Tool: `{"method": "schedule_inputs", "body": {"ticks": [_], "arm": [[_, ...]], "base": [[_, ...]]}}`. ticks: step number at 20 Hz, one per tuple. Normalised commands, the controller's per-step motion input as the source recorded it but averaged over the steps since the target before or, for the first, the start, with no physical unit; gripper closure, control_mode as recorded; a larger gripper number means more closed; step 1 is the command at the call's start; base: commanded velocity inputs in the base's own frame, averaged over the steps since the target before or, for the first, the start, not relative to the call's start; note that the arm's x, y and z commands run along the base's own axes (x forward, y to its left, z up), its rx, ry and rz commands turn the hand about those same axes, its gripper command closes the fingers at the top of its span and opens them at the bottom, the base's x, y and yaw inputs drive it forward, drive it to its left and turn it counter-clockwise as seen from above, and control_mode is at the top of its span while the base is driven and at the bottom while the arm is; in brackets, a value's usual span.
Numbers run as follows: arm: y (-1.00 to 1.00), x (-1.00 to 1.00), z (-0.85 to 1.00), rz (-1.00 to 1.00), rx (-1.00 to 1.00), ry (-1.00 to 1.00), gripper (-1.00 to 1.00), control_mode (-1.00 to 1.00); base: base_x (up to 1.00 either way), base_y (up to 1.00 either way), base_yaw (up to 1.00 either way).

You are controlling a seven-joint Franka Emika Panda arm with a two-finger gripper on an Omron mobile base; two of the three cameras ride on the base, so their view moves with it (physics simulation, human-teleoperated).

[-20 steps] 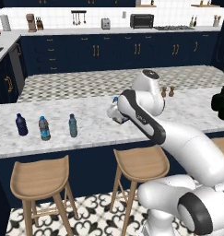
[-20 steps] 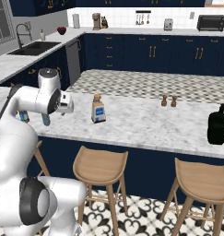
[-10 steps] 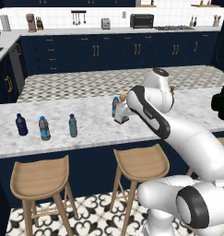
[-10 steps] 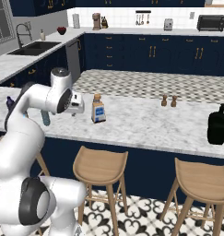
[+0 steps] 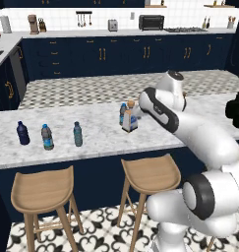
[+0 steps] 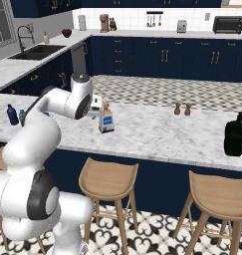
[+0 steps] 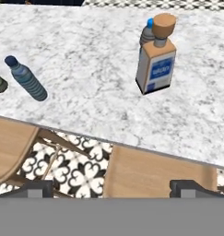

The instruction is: Move the plastic bottles in the middle to the plastics group, and the glass bottles in the middle to the glass group.

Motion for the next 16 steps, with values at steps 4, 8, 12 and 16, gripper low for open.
{"method": "schedule_inputs", "body": {"ticks": [4, 8, 12, 16], "arm": [[-0.28, 0.8, 0.0, -0.04, -0.04, 0.03, -1.0, -1.0], [-0.06, 0.73, 0.01, 0.0, 0.0, 0.03, -1.0, -1.0], [-0.03, 0.65, -0.06, 0.0, -0.01, 0.01, -1.0, -1.0], [0.0, 0.6, -0.12, 0.0, 0.0, 0.05, -1.0, -1.0]], "base": [[0.0, 0.0, 0.0], [0.0, 0.0, 0.0], [0.0, 0.0, 0.0], [0.0, 0.0, 0.0]]}}
